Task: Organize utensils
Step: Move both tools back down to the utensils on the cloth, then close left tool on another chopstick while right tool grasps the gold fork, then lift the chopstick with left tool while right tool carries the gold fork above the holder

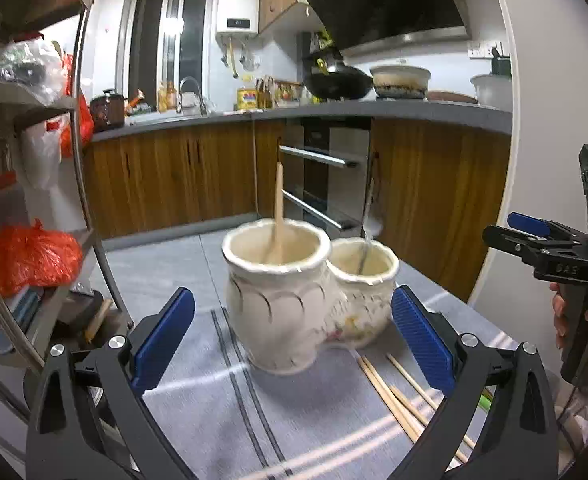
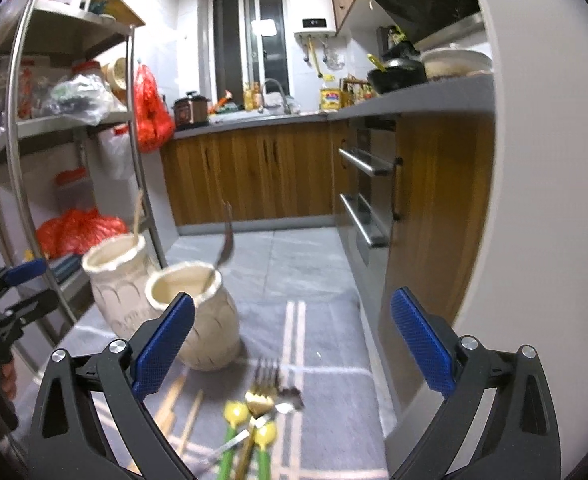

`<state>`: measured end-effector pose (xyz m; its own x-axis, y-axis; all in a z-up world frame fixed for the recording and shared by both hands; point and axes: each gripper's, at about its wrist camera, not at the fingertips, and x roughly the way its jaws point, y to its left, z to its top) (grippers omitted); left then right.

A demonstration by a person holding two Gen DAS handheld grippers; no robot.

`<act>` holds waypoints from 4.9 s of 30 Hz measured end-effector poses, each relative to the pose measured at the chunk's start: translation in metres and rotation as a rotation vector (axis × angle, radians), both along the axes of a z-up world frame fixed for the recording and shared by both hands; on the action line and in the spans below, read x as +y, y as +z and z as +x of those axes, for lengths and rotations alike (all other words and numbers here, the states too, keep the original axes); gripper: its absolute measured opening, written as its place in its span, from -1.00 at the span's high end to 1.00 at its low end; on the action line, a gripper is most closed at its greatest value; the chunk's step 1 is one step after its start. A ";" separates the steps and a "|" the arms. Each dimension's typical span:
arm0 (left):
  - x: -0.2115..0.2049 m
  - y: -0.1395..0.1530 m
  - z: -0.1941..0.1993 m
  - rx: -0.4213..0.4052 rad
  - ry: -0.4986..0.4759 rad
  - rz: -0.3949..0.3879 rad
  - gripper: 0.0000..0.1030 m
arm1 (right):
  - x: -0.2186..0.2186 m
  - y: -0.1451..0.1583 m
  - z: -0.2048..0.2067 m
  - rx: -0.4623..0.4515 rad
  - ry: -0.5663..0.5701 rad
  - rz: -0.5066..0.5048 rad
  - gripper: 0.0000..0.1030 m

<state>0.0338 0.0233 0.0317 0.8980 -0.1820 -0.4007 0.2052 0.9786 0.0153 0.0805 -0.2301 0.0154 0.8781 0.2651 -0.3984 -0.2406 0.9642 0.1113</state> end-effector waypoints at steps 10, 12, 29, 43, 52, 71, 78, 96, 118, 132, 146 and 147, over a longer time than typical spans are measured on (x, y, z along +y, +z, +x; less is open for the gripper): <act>-0.019 -0.030 -0.005 0.121 -0.027 0.016 -0.89 | -0.007 -0.042 -0.013 0.109 -0.003 -0.065 -0.90; -0.024 -0.036 -0.004 0.145 -0.031 0.026 -0.89 | -0.007 -0.047 -0.015 0.125 -0.002 -0.069 -0.90; -0.052 -0.096 -0.001 0.401 -0.026 0.166 -0.89 | 0.009 -0.059 -0.020 0.183 0.067 -0.103 -0.90; -0.066 -0.099 0.010 0.441 0.011 0.222 -0.89 | 0.019 -0.063 -0.021 0.201 0.080 -0.152 -0.90; -0.080 -0.093 0.016 0.474 -0.077 0.190 0.15 | 0.018 -0.068 -0.019 0.240 0.109 -0.144 -0.90; -0.022 -0.091 0.005 0.482 -0.130 0.211 0.89 | 0.044 -0.080 -0.002 0.422 0.219 -0.101 0.67; -0.013 -0.092 0.002 0.483 -0.138 0.179 0.89 | 0.045 -0.083 0.010 0.464 0.199 -0.072 0.71; 0.000 -0.086 -0.001 0.438 -0.155 0.131 0.90 | 0.047 -0.052 -0.009 0.312 0.207 -0.082 0.89; 0.004 -0.031 -0.036 0.179 -0.240 0.037 0.90 | 0.039 0.012 -0.052 -0.014 0.241 -0.028 0.89; 0.016 0.028 -0.018 -0.090 -0.181 -0.068 0.90 | 0.053 0.063 -0.035 -0.097 0.277 0.028 0.89; 0.046 0.069 0.075 -0.188 -0.085 -0.313 0.90 | 0.064 0.095 0.024 -0.138 0.234 0.100 0.89; 0.047 0.067 0.082 -0.181 -0.080 -0.331 0.90 | 0.065 0.095 0.027 -0.136 0.231 0.102 0.89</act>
<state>0.1159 0.0704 0.0990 0.9266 -0.3472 -0.1444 0.3041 0.9177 -0.2556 0.1077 -0.1650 0.1107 0.8335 0.4968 -0.2418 -0.4717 0.8677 0.1568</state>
